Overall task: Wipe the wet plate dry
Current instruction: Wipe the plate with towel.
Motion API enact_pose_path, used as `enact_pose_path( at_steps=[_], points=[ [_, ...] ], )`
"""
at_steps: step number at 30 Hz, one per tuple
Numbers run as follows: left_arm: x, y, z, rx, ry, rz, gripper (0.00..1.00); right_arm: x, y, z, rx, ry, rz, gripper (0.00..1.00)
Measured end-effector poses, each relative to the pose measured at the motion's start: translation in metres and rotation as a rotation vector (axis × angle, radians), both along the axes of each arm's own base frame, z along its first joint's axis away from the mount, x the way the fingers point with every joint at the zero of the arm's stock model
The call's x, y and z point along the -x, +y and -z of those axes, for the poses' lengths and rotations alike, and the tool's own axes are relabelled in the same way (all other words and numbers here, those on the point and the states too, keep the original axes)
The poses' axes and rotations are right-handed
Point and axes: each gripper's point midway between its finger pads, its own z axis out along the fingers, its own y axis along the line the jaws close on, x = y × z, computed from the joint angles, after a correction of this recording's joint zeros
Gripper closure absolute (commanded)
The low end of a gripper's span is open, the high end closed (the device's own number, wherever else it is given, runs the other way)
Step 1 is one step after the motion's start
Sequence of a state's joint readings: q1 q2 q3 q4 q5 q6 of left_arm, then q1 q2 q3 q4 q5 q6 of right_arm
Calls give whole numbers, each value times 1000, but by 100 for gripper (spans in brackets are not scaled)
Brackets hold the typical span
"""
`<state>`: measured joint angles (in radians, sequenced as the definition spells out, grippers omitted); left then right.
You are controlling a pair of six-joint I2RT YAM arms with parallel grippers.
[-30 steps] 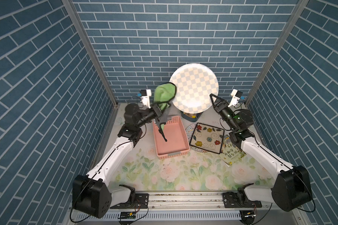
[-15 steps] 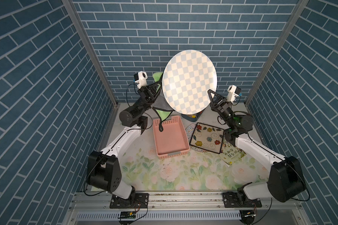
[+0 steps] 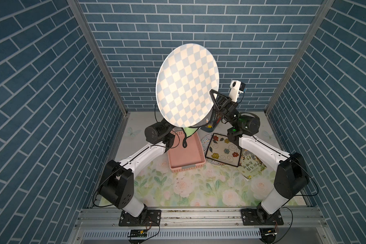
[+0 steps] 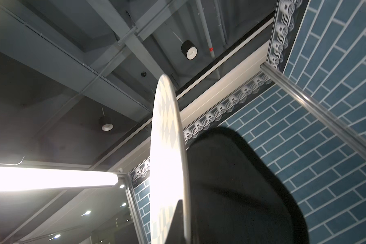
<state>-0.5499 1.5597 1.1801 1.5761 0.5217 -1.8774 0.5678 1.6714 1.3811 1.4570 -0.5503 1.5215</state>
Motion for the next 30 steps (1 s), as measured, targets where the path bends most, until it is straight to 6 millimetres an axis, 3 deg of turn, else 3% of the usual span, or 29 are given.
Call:
enact_pose_path(
  at_steps=[4, 7, 11, 15, 18, 20, 24, 27, 30],
  points=[
    [-12, 6, 16, -26, 45, -40, 100, -30, -31, 7, 17, 48, 107, 100],
    [-21, 23, 4, -12, 19, -90, 100, -35, -42, 34, 43, 124, 143, 100],
    [-22, 42, -45, 56, -95, -128, 100, -10, -34, 72, 58, 191, 95, 100],
    [-14, 36, -68, 114, -165, -92, 100, 24, -13, 78, 42, 157, 19, 100],
    [-15, 15, -62, 137, -141, -34, 100, 31, -3, 74, 31, 107, 3, 100],
    [-20, -8, -47, 126, -88, 12, 100, 27, -3, 62, 10, 63, 19, 100],
    [-32, -34, -9, 55, 20, 51, 100, 5, -23, 43, -15, 35, 95, 100],
    [-43, -23, 3, 21, 57, 15, 100, -19, -45, 47, -8, 70, 172, 100],
    [-51, 15, -13, 39, 29, -76, 100, -30, -52, 66, 22, 144, 210, 100]
  ],
)
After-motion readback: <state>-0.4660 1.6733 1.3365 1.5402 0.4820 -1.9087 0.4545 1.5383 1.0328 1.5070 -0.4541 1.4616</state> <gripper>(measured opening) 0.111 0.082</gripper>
